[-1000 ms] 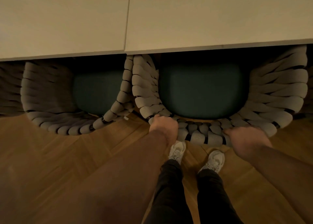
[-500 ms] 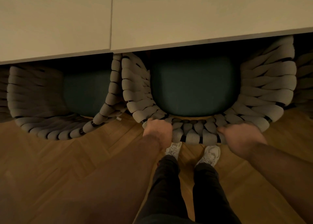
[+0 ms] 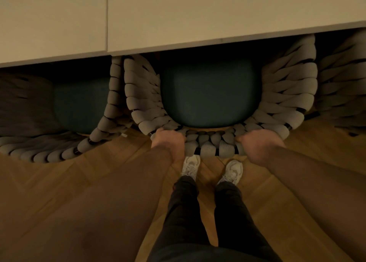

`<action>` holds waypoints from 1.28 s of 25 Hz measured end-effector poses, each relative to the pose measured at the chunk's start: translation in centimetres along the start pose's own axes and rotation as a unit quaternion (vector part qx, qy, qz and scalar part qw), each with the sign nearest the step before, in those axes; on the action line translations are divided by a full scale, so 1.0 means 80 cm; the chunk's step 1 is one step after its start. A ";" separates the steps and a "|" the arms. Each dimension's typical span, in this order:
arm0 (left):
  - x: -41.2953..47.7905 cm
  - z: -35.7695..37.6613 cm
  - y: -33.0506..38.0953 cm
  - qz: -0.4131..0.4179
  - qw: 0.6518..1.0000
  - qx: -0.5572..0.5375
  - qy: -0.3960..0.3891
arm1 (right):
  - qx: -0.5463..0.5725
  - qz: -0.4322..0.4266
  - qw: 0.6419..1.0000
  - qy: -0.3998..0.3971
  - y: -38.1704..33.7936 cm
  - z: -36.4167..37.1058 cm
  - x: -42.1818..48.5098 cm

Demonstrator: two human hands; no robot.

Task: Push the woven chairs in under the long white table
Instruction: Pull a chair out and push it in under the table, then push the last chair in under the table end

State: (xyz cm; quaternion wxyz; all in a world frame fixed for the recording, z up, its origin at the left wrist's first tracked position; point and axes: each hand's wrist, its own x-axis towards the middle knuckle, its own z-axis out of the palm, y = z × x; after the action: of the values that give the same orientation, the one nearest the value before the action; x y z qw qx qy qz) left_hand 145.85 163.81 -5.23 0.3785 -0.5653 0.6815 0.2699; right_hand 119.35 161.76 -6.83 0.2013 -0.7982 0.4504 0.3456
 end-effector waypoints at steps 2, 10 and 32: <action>0.002 0.001 -0.002 0.004 1.000 -0.016 -0.004 | -0.009 0.012 1.000 -0.004 -0.003 0.000 0.002; 0.009 -0.004 0.002 -0.024 0.998 -0.038 -0.038 | -0.031 0.023 0.999 -0.012 -0.007 0.000 0.005; -0.120 -0.039 0.043 0.051 0.982 -0.163 0.079 | 0.296 0.164 0.931 0.134 -0.029 0.017 -0.205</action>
State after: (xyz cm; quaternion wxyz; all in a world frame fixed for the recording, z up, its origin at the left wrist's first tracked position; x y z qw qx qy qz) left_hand 142.54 167.49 4.21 0.2121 -0.6038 0.6835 0.3511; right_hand 115.05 173.32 4.26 0.3071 -0.6564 0.6794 0.1149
